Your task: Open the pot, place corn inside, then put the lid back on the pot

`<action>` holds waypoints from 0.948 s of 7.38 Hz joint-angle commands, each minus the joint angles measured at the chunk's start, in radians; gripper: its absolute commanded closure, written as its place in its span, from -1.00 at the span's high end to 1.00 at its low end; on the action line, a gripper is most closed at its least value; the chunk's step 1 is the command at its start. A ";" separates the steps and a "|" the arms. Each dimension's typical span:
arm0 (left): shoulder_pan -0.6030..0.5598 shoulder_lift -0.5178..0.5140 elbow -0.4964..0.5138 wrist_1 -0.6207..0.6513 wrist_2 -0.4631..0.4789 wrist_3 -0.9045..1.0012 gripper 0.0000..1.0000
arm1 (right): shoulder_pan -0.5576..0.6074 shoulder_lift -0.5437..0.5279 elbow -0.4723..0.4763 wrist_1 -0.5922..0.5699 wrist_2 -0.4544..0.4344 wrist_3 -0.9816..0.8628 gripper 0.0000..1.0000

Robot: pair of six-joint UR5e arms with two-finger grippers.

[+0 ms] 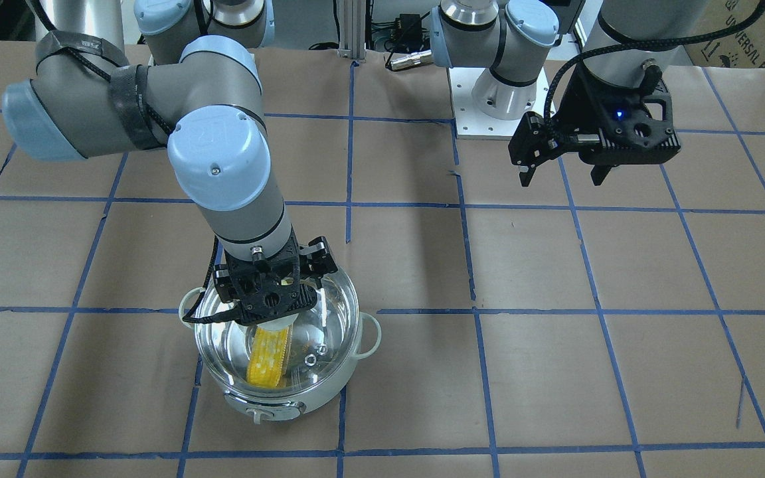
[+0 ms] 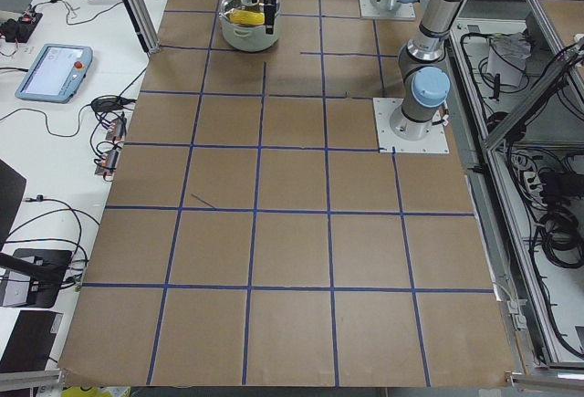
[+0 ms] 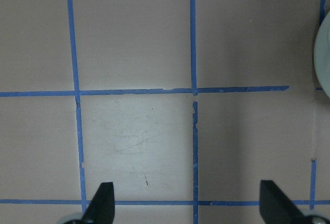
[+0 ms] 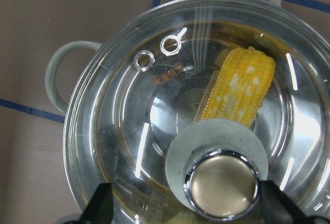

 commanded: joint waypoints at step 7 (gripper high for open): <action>-0.002 -0.019 0.017 -0.036 -0.002 -0.015 0.99 | 0.000 -0.001 -0.003 -0.001 0.001 -0.001 0.99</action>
